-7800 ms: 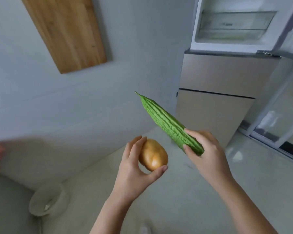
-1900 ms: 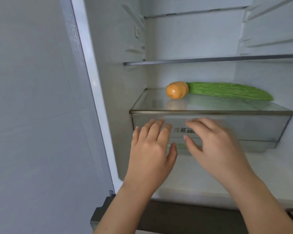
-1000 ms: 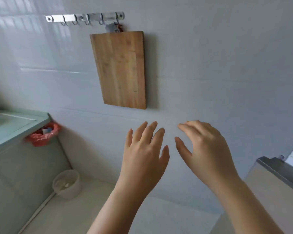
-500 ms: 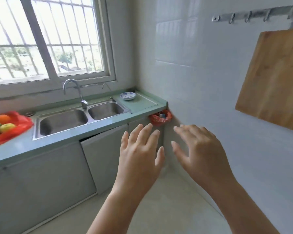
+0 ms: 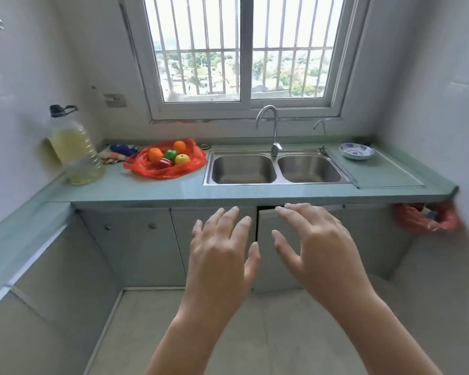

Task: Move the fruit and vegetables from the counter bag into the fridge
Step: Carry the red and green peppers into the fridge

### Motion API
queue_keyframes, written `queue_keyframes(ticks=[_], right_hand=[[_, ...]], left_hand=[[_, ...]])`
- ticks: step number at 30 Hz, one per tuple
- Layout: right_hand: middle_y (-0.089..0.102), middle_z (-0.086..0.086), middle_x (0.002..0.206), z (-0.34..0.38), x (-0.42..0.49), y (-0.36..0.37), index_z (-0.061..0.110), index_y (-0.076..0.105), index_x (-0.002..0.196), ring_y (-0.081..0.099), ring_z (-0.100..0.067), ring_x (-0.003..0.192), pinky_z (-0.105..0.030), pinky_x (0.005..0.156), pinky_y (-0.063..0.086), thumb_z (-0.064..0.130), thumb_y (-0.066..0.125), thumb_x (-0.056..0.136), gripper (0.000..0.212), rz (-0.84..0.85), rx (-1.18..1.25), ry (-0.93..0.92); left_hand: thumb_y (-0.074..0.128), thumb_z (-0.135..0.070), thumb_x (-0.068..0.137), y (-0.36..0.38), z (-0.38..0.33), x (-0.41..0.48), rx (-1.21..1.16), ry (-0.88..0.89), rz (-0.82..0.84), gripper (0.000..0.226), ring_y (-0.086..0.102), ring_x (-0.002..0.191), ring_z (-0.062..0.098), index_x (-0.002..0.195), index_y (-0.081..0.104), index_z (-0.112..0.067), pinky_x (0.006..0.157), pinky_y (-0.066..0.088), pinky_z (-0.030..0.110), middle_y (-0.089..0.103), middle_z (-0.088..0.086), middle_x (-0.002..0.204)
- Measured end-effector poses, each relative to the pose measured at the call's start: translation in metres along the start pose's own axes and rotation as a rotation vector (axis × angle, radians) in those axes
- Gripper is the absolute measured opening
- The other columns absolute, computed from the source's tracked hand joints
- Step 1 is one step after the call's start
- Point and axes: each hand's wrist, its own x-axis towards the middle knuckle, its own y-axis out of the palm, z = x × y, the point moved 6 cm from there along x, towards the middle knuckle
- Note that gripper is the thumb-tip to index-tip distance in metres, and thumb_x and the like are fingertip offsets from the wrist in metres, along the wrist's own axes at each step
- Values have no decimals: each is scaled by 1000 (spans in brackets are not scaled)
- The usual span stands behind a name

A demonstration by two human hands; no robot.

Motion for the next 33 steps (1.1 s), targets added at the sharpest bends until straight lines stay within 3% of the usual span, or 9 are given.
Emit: queue_keyframes(ticks=[14,18,27,33], right_hand=[[69,-7,95,-21,155,142,9,68,101,65,-29,87,-38,72,52,36,42,79,43,51,221,-206],[69,-6,94,-13,182,185,9,68,100,65,-28,86,-38,70,52,31,54,77,35,84,266,-217],[69,-7,96,28,258,307,8,68,100,65,-29,88,-42,72,54,36,42,79,43,155,295,-232],[70,-5,91,67,326,378,8,68,99,66,-29,84,-38,73,51,28,56,76,33,153,252,-223]], left_hand=[[41,-35,78,77,99,112,170,-213,-14,43,59,109,28,106,65,-11,92,40,55,64,10,114],[41,-35,78,93,141,127,199,-274,-11,43,60,107,28,105,65,-11,90,40,55,65,9,112],[40,-36,79,139,272,180,182,-341,37,44,60,108,26,108,64,-13,91,42,53,65,9,114],[40,-35,80,161,373,231,120,-353,46,48,59,108,28,113,62,-8,90,46,52,64,11,114]])
